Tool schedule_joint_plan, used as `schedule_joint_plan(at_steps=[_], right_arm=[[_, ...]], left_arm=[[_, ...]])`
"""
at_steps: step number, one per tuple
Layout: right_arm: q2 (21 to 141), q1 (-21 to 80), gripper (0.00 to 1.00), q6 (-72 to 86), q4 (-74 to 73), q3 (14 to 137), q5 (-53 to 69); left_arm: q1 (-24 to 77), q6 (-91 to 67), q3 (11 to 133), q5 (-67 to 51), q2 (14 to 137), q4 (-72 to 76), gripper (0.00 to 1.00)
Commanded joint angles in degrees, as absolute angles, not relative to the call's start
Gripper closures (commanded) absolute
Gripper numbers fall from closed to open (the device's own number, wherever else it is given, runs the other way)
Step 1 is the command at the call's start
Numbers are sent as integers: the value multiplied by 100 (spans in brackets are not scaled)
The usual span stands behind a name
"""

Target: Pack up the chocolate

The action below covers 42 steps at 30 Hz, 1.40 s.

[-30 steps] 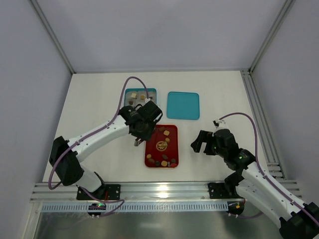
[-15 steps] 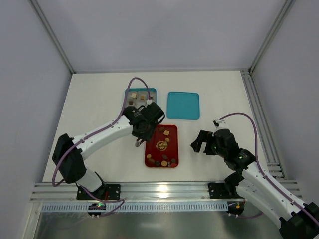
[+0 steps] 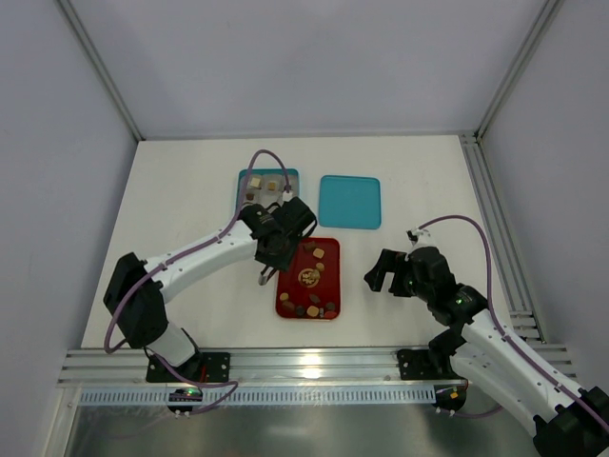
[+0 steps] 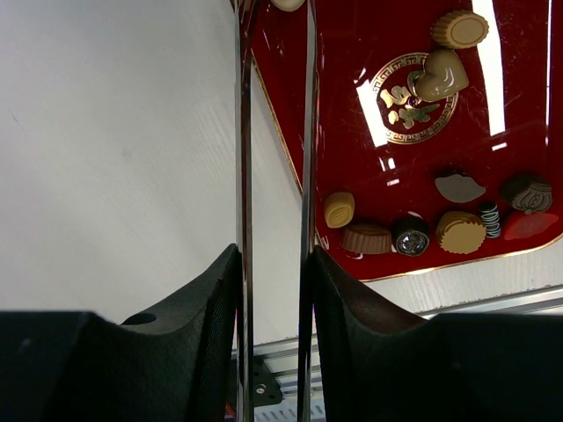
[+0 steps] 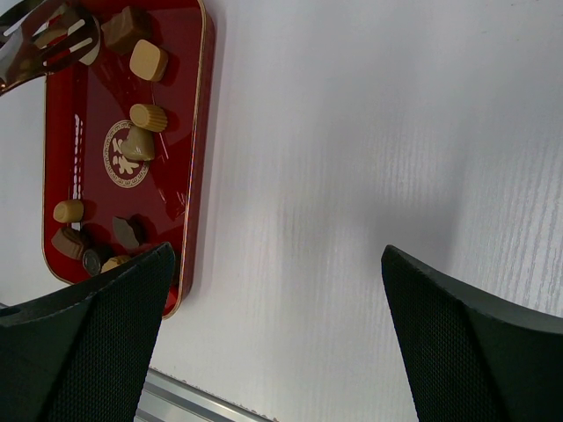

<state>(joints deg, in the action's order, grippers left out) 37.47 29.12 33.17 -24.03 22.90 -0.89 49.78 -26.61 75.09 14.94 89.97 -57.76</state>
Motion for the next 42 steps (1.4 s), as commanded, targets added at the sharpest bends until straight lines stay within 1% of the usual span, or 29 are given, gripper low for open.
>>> schedule_joint_plan(at_steps=[1,6,12,33,42], right_arm=[[3665,2936,0,3340,-2215,2311,-123],[3665,2936,0,3331,-2224,2320,-132],[3683,2935,0,3340,-2189,2303,-114],[3771,2936,0,3366,-2092,2276,-97],[3771,2944,0,3357,-2092,2268,-97]], left_arm=[[5010,-2663,7497,1582,9009,-5581,64],[5010,-2672,7558,1600,8974,-5642,70],[5027,-2654,7743,1644,8825,-5818,73],[5045,-2707,7980,1635,8332,-6117,73],[5036,-2584,8419,1766,8437,-6205,73]])
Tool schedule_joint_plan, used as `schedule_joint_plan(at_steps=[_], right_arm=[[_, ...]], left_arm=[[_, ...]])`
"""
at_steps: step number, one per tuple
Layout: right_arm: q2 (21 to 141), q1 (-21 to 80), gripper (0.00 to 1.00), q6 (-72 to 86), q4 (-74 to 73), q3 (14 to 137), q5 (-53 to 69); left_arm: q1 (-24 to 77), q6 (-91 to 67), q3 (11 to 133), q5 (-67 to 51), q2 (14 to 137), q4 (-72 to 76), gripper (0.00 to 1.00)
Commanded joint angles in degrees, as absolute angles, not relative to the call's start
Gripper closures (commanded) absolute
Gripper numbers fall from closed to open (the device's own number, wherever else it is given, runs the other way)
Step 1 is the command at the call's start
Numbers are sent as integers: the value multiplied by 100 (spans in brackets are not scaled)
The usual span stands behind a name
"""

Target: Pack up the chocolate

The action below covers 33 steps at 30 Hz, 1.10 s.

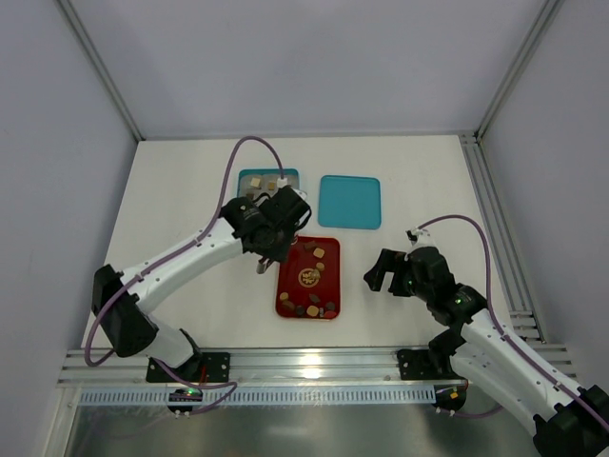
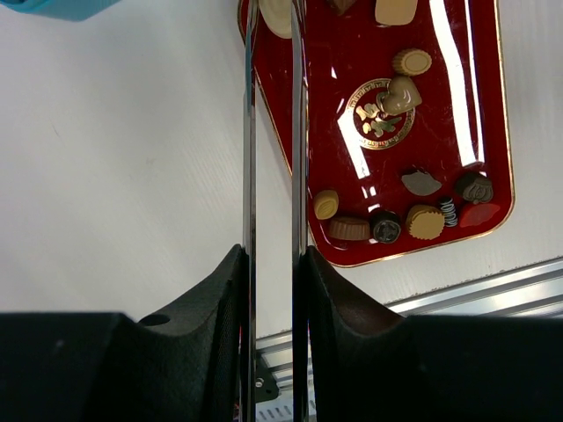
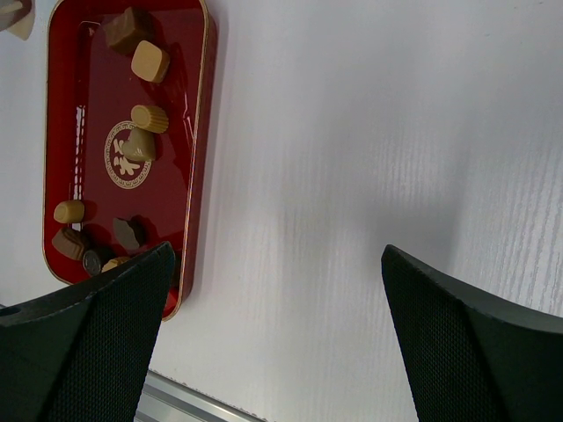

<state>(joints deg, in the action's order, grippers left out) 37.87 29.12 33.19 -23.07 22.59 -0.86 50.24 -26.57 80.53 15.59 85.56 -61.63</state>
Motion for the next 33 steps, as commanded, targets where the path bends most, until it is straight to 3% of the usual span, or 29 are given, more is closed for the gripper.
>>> schedule_joint_plan(at_steps=[1,9,23,33], right_arm=[[3771,2936,0,3366,-2083,2268,-97],[3735,2936,0,3366,-2109,2259,-79],[3700,2927,0,3340,-2136,2250,-79],[3674,2936,0,3305,-2188,2250,-79]], left_arm=[[5027,-2575,8481,1836,8455,-6249,73],[4773,-2408,8938,2083,8683,-6328,73],[3464,-1864,9685,2021,9552,-5977,73],[3217,-1608,9887,2136,10274,-5599,75]])
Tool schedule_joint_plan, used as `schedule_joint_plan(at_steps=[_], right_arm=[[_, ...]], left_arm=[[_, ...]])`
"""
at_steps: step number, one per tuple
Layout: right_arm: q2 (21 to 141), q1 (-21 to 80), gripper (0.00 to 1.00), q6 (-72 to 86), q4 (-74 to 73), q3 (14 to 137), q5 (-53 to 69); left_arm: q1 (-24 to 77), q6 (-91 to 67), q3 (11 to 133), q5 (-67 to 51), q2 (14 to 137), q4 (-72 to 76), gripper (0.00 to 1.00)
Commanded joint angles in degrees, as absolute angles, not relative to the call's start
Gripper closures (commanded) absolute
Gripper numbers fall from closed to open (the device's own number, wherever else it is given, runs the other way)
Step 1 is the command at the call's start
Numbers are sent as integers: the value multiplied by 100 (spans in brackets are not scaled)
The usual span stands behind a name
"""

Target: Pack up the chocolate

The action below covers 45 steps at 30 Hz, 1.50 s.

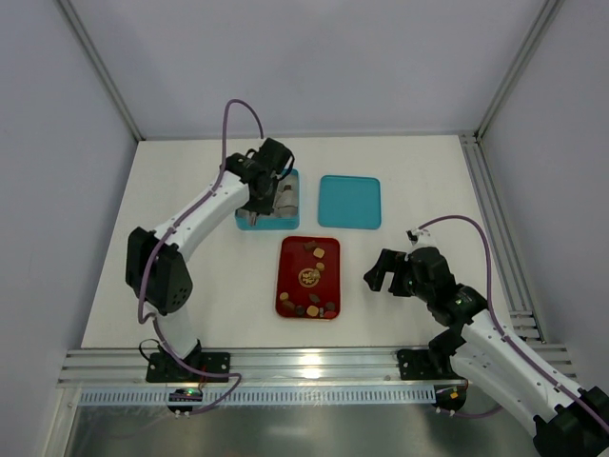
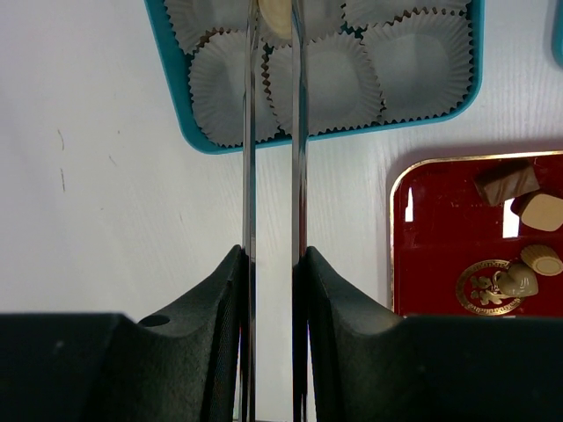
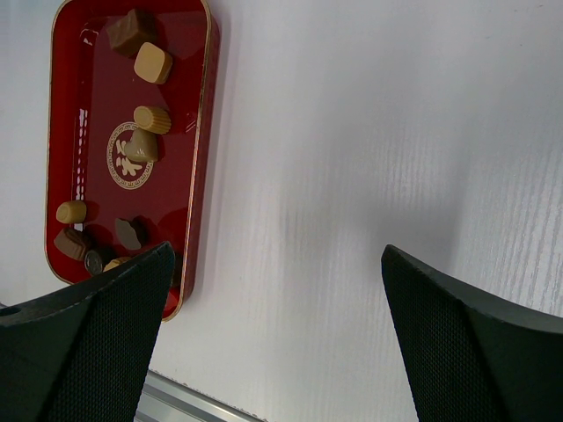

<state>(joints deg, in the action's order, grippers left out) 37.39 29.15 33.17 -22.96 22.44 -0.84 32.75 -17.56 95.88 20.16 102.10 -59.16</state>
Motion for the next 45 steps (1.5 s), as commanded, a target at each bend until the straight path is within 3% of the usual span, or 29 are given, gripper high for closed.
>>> schedule_joint_plan(at_steps=[1,12,22,30,45], right_arm=[[3674,2936,0,3305,-2188,2250,-70],[3665,2936,0,3305,-2188,2241,-79],[3612,2936,0,3313,-2206,2224,-70],[3604,2936,0,3313,-2197,2215,-70],[3770,2936,0,3322,-2039,2259,-70]], left_arm=[[3217,-1608,9896,2136,10318,-5590,75],[3199,-1556,9923,2153,10477,-5528,70],[3164,-1547,9879,2118,10503,-5520,60],[3164,-1547,9888,2057,10389,-5581,60],[3497,-2004,9097,1038,8948,-5599,59]])
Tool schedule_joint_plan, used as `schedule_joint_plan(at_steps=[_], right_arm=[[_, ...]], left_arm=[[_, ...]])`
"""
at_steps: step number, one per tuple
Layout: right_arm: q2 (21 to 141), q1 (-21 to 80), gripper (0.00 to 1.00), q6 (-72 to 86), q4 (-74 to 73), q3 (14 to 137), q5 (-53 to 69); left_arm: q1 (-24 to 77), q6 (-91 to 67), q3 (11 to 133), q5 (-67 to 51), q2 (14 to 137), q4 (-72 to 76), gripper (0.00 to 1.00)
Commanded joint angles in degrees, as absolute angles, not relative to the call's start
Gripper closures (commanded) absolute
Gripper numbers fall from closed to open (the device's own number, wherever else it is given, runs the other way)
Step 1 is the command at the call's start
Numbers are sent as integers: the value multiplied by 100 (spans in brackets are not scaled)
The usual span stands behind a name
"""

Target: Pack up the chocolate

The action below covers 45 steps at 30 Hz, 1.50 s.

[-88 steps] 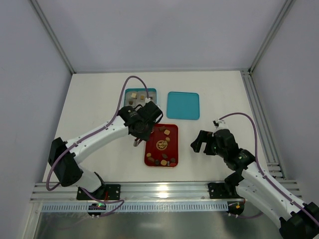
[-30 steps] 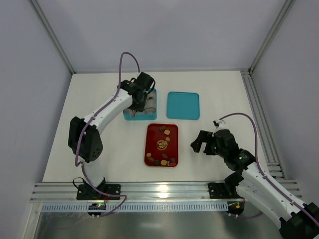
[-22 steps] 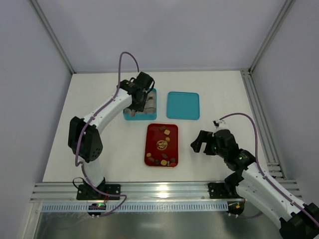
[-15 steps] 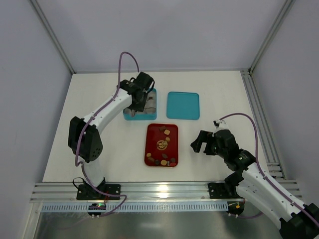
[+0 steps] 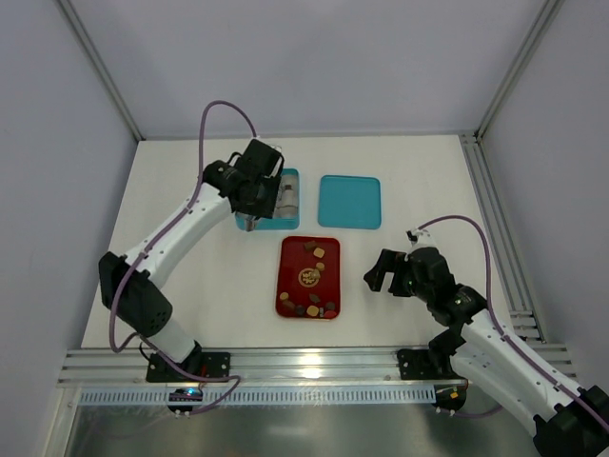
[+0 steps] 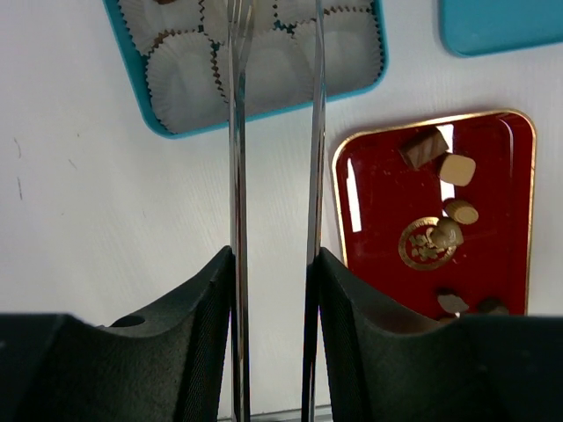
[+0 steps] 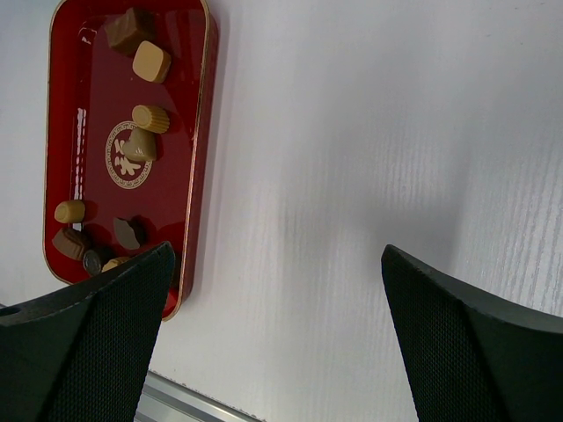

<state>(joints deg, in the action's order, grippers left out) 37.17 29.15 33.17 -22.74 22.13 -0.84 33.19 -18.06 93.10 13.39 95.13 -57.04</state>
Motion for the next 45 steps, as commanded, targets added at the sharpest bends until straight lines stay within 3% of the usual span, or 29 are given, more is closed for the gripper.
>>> schedule_joint_plan(at_steps=[1,16,24,45], right_arm=[[3797,2936,0,3322,-2030,2276,-70],[3797,2936,0,3366,-2083,2347,-70],[3648,2936,0,3375,-2206,2347,-114],[3551,2936,0,3357,-2268,2276,-123]], left_arm=[[3559,-2047,9027,1020,8852,-5616,59],[5167,-2979,8025,1125,7655,-5766,58],[5809,-3287,7778,1231,7954,-5643,58],[6214,-3296,7884,1389,8956,-5528,57]])
